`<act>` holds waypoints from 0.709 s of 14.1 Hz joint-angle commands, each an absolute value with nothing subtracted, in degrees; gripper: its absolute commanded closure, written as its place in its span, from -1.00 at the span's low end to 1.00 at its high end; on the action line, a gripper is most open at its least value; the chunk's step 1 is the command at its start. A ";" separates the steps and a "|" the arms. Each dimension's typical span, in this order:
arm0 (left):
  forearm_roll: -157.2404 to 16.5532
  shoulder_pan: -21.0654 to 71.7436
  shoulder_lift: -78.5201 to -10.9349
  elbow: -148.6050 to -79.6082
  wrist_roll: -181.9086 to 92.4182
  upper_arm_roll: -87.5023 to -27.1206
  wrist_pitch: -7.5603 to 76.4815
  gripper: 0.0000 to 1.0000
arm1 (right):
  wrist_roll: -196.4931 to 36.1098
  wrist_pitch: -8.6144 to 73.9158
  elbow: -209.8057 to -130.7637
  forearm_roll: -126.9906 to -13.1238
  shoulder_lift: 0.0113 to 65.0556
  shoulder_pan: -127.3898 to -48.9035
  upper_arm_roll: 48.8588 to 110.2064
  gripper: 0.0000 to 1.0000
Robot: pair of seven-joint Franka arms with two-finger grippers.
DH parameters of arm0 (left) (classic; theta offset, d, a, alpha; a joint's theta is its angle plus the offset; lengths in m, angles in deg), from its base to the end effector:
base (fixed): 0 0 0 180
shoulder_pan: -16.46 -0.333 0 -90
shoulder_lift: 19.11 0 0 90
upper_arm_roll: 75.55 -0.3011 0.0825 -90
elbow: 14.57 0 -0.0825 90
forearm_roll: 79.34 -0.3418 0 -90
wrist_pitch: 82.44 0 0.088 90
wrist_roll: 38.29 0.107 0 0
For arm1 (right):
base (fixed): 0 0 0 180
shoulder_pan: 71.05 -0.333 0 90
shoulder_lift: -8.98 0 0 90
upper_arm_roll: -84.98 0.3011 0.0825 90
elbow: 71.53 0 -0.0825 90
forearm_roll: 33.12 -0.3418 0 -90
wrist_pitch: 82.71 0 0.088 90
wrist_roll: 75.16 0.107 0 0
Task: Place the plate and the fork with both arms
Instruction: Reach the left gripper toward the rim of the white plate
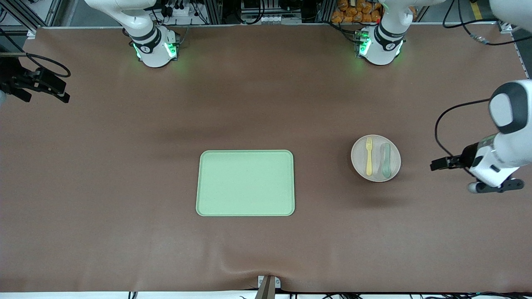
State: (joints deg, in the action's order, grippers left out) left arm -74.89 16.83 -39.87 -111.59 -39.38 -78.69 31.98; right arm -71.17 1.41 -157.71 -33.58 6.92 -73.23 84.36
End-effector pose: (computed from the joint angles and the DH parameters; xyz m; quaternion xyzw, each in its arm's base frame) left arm 0.6060 0.0214 0.3874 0.9981 0.0492 -0.0286 0.0255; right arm 0.4910 0.0142 0.6470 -0.9998 0.0208 0.0002 0.0042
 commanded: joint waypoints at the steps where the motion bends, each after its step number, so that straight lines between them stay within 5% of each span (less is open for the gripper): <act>1: -73.97 16.55 -38.35 -119.75 -39.17 -78.54 39.79 -1.00 | -71.47 0.97 -156.87 -33.48 7.31 -73.16 84.28 -1.00; 10: -70.11 16.55 -38.62 -133.39 -39.09 -77.31 50.62 -1.00 | -71.47 1.05 -156.87 -34.00 7.31 -72.72 84.28 -1.00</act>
